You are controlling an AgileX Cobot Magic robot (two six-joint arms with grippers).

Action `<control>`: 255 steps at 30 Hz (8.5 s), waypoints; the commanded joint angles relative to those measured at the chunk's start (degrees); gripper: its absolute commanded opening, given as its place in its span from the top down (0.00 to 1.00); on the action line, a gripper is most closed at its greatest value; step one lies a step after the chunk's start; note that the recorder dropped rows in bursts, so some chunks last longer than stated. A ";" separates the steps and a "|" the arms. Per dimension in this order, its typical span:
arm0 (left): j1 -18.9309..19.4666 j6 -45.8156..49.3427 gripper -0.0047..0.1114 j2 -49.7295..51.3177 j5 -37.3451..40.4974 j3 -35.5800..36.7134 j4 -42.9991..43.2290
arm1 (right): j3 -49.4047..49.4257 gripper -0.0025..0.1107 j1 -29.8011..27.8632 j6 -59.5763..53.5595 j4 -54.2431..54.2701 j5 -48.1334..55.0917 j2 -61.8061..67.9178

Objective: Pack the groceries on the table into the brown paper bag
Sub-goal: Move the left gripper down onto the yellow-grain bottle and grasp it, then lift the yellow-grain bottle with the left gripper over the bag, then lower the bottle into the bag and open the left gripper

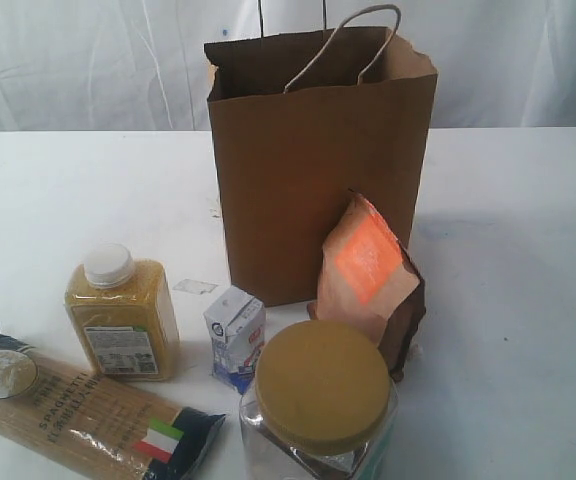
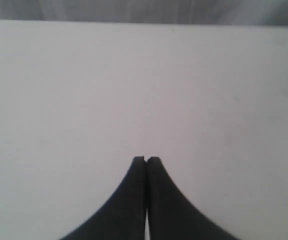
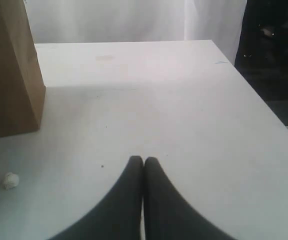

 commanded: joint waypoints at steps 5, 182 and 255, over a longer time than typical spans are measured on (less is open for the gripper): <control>-14.53 -5.83 0.96 4.61 42.29 -19.19 19.96 | -0.07 0.98 0.01 -0.45 0.04 -0.41 -0.21; -28.41 138.87 0.96 19.27 45.95 -53.05 -116.60 | -0.07 0.98 0.01 -0.03 -0.01 -0.41 -0.21; -28.41 116.72 0.52 22.34 42.67 -52.68 -106.03 | -0.07 0.98 0.01 2.07 -0.01 -0.41 -0.21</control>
